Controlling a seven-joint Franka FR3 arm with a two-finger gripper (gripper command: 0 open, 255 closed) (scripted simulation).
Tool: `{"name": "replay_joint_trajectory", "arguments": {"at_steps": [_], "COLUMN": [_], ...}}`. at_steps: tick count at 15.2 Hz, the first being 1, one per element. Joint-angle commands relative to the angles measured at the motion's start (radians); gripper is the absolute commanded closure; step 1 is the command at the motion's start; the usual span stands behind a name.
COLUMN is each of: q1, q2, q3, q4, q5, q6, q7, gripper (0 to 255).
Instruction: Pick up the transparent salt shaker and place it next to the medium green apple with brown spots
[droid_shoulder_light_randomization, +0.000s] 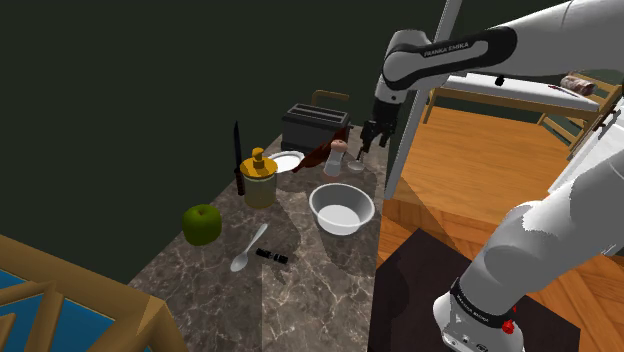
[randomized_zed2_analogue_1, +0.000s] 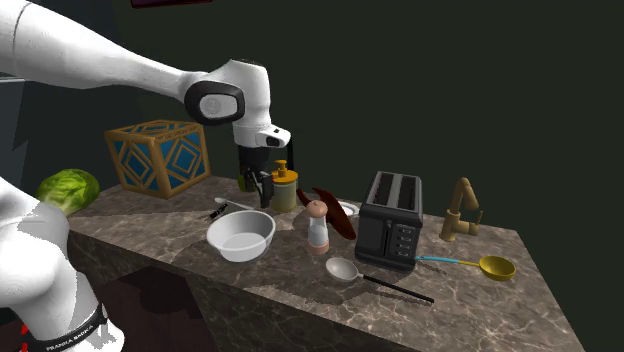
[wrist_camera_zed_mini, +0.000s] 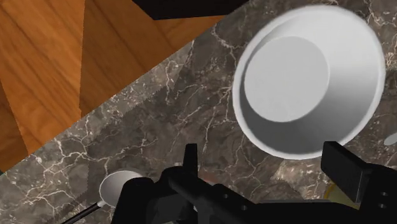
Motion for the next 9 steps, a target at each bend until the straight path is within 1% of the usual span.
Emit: {"name": "replay_joint_trajectory", "arguments": {"at_steps": [1,5,9], "q1": [0.002,0.003,-0.007], "q2": [0.067,0.21,0.355], "q3": [-0.02,-0.056,-0.078], "q4": [0.044,0.144,0.264], "q5": [0.037,0.129,0.238], "q6": [0.04,0.106,0.146], "q7": [-0.023,-0.082,-0.148], "gripper": [0,0,0]}}
